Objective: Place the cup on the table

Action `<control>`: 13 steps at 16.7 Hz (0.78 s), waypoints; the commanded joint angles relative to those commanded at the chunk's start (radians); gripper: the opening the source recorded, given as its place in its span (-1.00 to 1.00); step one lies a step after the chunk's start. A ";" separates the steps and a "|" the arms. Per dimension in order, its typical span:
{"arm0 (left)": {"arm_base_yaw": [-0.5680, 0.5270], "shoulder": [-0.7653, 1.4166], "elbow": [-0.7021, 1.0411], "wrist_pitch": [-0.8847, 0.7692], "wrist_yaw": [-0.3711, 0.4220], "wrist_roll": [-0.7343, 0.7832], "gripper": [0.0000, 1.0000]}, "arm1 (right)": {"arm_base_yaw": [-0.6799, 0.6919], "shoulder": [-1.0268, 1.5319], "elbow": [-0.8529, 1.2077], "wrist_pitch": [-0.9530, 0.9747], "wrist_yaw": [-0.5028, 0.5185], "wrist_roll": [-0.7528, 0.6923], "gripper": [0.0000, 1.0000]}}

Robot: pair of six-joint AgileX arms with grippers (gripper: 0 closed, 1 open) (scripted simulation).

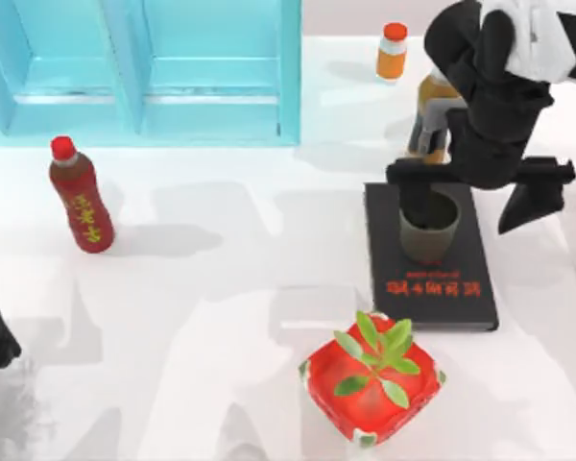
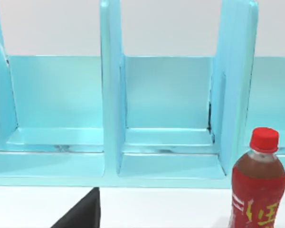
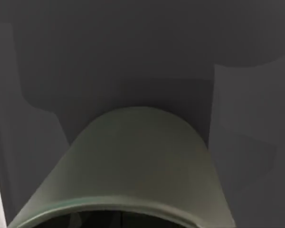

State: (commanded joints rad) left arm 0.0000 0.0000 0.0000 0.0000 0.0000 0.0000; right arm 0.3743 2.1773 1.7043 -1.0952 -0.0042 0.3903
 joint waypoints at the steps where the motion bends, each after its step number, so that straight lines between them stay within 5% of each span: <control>1: 0.000 0.000 0.000 0.000 0.000 0.000 1.00 | 0.000 0.000 0.000 0.000 0.000 0.000 0.25; 9: 0.000 0.000 0.000 0.000 0.000 0.000 1.00 | 0.000 0.000 0.000 0.000 0.000 0.000 -0.96; 13: 0.000 0.000 0.000 0.000 0.000 0.000 1.00 | 0.000 0.000 0.000 0.000 0.000 0.000 -1.00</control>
State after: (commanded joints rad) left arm 0.0000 0.0000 0.0000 0.0000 0.0000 0.0000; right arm 0.3743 2.1773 1.7043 -1.0952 -0.0042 0.3903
